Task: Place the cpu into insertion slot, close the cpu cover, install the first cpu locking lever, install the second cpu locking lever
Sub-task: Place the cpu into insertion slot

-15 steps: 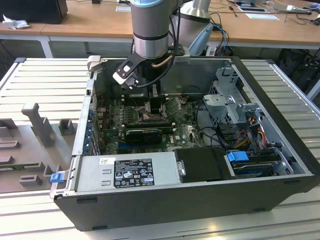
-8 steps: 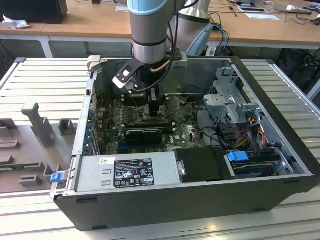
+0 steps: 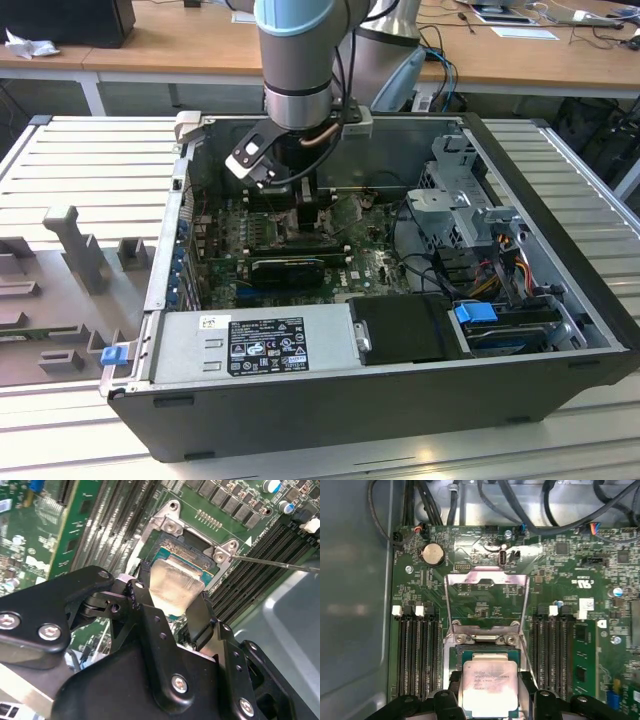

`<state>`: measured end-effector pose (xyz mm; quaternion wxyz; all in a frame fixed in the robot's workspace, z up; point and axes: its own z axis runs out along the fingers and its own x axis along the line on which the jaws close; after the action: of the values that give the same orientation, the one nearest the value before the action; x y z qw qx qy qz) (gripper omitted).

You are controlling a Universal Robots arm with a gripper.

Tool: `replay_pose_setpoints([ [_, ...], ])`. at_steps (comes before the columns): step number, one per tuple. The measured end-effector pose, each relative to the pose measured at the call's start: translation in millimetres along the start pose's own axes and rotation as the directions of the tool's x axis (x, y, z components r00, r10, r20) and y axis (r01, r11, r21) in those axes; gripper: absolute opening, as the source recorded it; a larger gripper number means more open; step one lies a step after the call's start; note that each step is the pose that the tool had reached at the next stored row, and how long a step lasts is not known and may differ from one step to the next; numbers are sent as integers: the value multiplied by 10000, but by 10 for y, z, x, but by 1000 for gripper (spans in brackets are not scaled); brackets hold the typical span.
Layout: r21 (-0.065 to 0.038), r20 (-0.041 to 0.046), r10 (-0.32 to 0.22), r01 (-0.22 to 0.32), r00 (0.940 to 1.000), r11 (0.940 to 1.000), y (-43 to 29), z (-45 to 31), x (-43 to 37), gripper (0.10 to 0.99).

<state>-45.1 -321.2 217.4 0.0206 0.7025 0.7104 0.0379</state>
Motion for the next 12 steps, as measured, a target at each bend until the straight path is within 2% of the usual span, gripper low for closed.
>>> replay_pose_setpoints([
  [2, 0, 1, -1, 1, 10000, 10000, -17, 60, 24, 529],
  [12, 5, 1, 0, 0, 10000, 10000, -25, 147, 25, 529],
])
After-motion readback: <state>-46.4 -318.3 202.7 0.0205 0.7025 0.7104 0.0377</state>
